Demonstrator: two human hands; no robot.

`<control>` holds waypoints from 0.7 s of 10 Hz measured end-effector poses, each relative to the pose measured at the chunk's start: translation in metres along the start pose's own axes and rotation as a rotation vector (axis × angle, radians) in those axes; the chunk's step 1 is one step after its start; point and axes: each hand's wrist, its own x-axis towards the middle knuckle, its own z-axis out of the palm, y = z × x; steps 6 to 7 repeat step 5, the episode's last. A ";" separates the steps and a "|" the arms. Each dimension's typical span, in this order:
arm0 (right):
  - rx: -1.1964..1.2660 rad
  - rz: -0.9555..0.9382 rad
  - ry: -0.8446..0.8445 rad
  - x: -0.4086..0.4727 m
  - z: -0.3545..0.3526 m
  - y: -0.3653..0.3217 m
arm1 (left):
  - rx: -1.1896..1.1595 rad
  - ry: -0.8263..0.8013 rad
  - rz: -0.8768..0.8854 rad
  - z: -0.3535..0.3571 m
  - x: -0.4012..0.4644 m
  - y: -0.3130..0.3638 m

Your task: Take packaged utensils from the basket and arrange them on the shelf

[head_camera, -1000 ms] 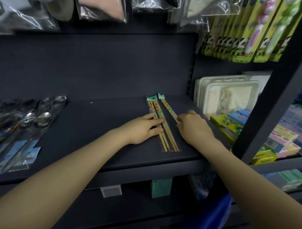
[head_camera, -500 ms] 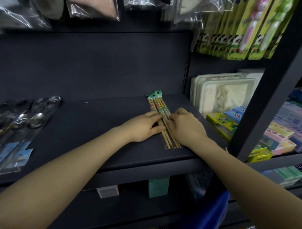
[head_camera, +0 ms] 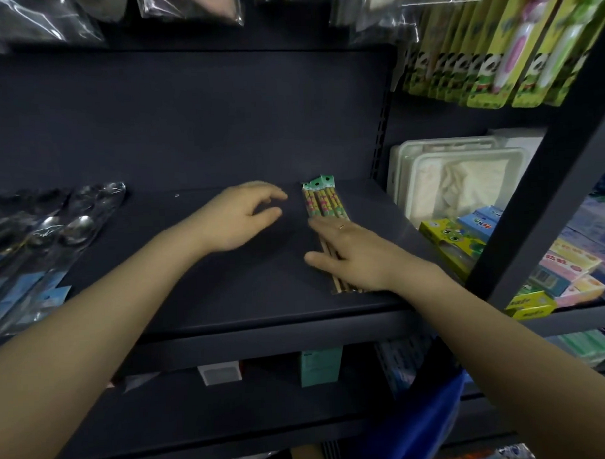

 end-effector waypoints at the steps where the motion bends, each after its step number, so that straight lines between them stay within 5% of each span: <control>1: -0.105 0.020 -0.090 0.005 0.007 0.000 | 0.049 -0.029 0.053 0.009 -0.012 0.002; 3: -0.139 0.076 -0.151 0.003 0.001 0.010 | 0.027 -0.058 0.033 0.020 -0.019 0.005; 4: -0.109 0.067 -0.095 0.003 -0.003 0.008 | 0.031 -0.015 0.018 0.015 -0.023 0.005; 5: -0.025 0.035 0.213 0.004 -0.009 -0.001 | -0.052 0.132 -0.012 0.003 -0.039 0.005; 7: -0.025 0.035 0.213 0.004 -0.009 -0.001 | -0.052 0.132 -0.012 0.003 -0.039 0.005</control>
